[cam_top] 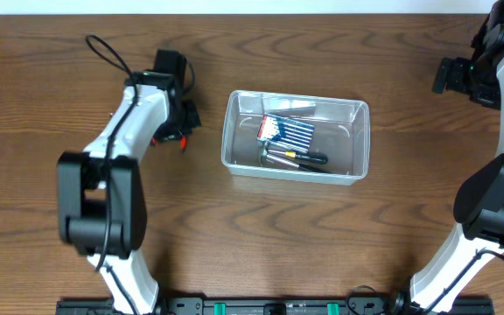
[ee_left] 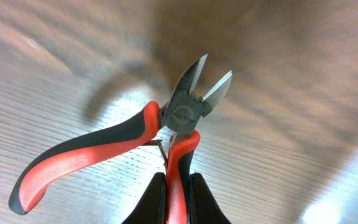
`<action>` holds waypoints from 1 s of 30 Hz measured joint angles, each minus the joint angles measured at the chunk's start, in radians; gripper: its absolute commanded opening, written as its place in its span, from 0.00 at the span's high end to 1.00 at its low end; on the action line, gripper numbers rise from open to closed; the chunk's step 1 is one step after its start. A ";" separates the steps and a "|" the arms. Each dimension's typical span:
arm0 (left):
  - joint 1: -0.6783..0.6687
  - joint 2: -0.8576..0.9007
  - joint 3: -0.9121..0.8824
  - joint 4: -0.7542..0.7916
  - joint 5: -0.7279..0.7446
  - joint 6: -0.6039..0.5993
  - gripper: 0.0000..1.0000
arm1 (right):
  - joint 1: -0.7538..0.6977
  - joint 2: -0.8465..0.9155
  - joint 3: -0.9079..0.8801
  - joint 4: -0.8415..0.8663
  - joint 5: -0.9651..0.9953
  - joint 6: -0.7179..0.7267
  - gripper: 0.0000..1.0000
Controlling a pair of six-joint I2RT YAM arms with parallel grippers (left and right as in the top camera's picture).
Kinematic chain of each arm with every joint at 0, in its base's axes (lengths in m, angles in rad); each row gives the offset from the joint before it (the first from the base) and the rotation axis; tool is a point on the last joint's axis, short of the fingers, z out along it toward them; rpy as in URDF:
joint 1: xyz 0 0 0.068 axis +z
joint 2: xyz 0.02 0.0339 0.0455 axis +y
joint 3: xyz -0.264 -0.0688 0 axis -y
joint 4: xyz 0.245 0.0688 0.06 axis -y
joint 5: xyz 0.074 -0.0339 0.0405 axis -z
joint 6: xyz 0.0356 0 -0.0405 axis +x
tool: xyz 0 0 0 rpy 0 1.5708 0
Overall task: Pack container
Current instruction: 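Lift the pliers and carry them over the clear container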
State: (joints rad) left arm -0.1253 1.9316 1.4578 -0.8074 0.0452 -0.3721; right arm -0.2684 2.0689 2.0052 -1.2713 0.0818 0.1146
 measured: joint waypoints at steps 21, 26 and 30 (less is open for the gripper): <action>-0.304 -0.323 0.014 0.097 0.047 0.224 0.94 | 0.000 0.000 0.000 0.000 0.000 0.000 0.01; -0.430 -0.323 0.014 0.146 0.056 0.248 0.94 | 0.000 0.000 0.000 0.000 0.000 0.000 0.01; -0.474 -0.323 0.014 0.192 0.057 0.254 0.94 | 0.000 0.000 0.000 0.000 0.000 0.000 0.01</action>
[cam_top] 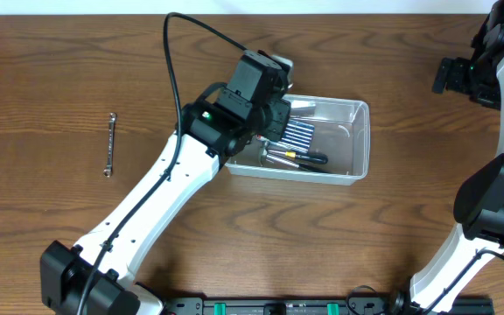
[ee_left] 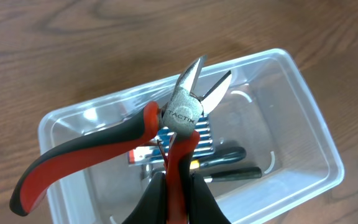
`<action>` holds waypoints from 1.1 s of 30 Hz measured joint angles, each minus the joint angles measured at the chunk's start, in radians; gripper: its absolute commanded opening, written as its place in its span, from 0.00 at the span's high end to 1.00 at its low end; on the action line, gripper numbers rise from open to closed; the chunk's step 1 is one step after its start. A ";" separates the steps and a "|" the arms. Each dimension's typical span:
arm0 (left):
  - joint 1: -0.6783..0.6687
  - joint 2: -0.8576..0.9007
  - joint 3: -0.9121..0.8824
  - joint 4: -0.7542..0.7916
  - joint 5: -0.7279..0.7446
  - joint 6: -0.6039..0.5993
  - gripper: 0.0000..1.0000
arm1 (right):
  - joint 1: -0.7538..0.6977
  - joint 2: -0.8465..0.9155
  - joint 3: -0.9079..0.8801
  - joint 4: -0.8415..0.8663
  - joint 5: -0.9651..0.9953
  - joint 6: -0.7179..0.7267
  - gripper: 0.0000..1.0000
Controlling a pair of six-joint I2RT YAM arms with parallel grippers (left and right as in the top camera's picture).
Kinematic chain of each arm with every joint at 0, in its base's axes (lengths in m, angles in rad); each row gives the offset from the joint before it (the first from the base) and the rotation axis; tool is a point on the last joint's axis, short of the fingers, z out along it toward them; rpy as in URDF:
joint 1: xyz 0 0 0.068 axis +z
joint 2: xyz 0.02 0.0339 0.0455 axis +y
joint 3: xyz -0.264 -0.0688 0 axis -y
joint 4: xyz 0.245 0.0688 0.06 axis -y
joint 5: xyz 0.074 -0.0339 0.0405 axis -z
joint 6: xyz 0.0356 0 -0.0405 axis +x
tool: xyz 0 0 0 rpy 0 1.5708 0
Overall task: Pack container
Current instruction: 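Lift the pliers and carry them over the clear container, then lower the pliers into the container and open the left gripper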
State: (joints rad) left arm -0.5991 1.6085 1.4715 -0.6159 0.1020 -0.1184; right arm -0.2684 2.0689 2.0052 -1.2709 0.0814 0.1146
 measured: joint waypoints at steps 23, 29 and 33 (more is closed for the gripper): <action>-0.005 0.237 0.000 0.013 0.049 0.031 0.94 | 0.000 0.000 0.000 0.000 0.000 0.000 0.01; -0.005 0.298 0.000 -0.006 0.050 0.041 0.94 | 0.000 0.000 0.000 0.000 0.000 0.000 0.01; -0.005 0.336 0.000 -0.009 0.052 0.041 0.94 | 0.000 0.000 0.000 0.000 0.000 0.000 0.01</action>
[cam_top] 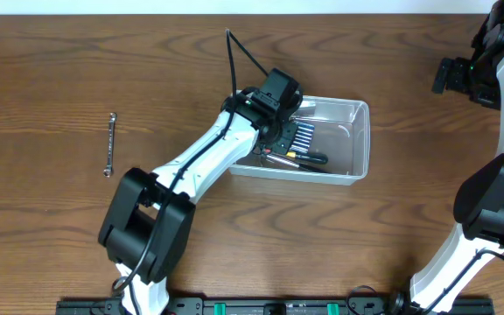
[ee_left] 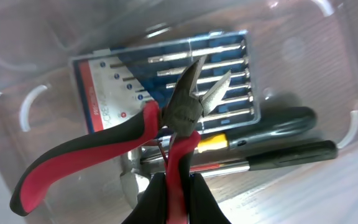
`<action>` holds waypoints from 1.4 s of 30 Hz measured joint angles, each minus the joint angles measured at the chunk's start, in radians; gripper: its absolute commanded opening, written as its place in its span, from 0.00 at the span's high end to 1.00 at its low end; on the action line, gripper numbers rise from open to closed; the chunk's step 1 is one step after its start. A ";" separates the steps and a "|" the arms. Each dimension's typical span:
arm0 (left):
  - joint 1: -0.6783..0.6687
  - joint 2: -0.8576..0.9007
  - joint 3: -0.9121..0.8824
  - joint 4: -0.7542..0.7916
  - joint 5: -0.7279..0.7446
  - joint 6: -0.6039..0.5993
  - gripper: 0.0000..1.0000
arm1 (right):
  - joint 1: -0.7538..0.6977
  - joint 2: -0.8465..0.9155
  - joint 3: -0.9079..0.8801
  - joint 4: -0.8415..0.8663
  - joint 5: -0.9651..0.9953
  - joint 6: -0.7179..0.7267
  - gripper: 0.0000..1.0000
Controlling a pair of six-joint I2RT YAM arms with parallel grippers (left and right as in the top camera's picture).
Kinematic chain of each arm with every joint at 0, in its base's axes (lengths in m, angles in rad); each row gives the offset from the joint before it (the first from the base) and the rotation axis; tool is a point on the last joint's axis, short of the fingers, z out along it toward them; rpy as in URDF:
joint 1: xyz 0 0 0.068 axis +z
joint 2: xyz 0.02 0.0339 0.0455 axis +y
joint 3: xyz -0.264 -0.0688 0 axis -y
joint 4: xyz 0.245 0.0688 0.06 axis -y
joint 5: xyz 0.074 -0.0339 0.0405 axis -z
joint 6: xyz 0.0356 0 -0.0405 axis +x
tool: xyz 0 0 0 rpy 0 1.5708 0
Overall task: Pack container
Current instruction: 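Lower the pliers into the container and open the left gripper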
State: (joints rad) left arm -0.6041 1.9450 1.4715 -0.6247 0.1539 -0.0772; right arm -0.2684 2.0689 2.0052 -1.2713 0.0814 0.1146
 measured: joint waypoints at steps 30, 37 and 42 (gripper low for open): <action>0.000 0.071 0.000 0.000 0.000 0.000 0.93 | 0.000 0.000 0.000 0.000 0.000 0.000 0.01; 0.000 0.071 0.000 0.000 0.000 0.000 0.94 | 0.000 0.000 0.000 0.000 0.000 0.000 0.01; 0.000 0.071 0.000 0.000 0.000 0.000 0.94 | 0.000 0.000 0.000 0.000 0.000 0.000 0.01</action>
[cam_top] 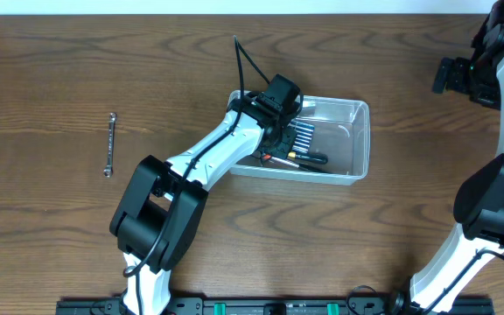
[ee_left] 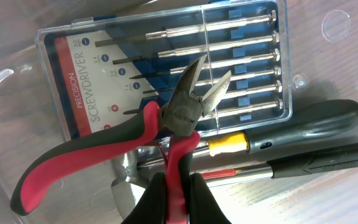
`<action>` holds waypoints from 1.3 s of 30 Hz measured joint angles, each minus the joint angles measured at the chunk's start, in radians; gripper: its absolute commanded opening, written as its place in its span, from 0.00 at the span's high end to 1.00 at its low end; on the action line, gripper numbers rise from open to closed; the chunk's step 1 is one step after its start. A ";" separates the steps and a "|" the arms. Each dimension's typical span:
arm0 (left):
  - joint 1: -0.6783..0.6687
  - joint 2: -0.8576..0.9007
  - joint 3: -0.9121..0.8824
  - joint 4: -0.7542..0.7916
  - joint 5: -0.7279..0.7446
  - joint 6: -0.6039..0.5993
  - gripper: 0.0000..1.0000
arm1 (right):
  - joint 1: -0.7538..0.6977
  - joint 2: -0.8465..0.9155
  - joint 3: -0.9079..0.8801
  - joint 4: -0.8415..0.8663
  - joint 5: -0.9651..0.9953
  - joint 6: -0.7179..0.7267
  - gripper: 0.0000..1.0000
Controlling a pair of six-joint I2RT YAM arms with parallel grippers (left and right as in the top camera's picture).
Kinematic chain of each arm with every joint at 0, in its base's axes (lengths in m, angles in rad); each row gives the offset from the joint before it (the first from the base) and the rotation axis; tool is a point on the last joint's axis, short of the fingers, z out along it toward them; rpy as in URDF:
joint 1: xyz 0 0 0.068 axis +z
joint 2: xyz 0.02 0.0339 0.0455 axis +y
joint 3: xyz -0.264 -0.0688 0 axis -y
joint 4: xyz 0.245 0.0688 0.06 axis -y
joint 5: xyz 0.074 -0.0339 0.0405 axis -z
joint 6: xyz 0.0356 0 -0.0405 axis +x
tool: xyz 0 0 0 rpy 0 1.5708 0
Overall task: Pack container
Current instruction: 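Lower the pliers into the container and open the left gripper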
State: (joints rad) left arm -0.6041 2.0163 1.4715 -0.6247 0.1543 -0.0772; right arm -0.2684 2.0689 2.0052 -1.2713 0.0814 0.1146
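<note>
My left gripper (ee_left: 178, 198) is shut on one red-and-black handle of the side cutters (ee_left: 182, 115), holding them low inside the clear plastic container (cam_top: 360, 140). Right under the cutters lie a blue precision screwdriver set (ee_left: 241, 56) and black-handled screwdrivers (ee_left: 319, 160). In the overhead view the left arm's wrist (cam_top: 278, 101) covers the container's left part and hides the cutters. My right gripper (cam_top: 444, 75) hangs at the far right edge of the table, well away from the container; its fingers are too small to read.
A small metal wrench (cam_top: 109, 144) lies on the wooden table (cam_top: 234, 245) to the far left. The left arm stretches from the front edge up to the container. The right arm's base stands at the front right.
The left gripper has gone lower into the container with the cutters; the screwdriver set and black handles look closer. The right arm has not moved.
The left gripper first held the cutters over the bare table at the left. Then it held them above the container, uncovering the wrench on the table. Later it was inside the container over the screwdriver set, and now sits lower still, grip unchanged.
</note>
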 measured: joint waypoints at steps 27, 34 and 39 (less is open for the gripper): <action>0.000 0.000 0.000 -0.003 0.000 0.004 0.83 | 0.000 0.000 0.000 0.000 0.000 0.000 0.01; 0.000 0.000 0.000 -0.003 0.000 0.004 0.79 | 0.000 0.000 0.000 0.000 0.000 0.000 0.01; 0.000 0.000 0.000 -0.003 0.000 0.004 0.79 | 0.000 0.000 0.000 0.000 0.000 0.000 0.01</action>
State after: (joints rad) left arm -0.6041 2.0163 1.4715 -0.6277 0.1543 -0.0734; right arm -0.2684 2.0689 2.0052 -1.2713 0.0814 0.1146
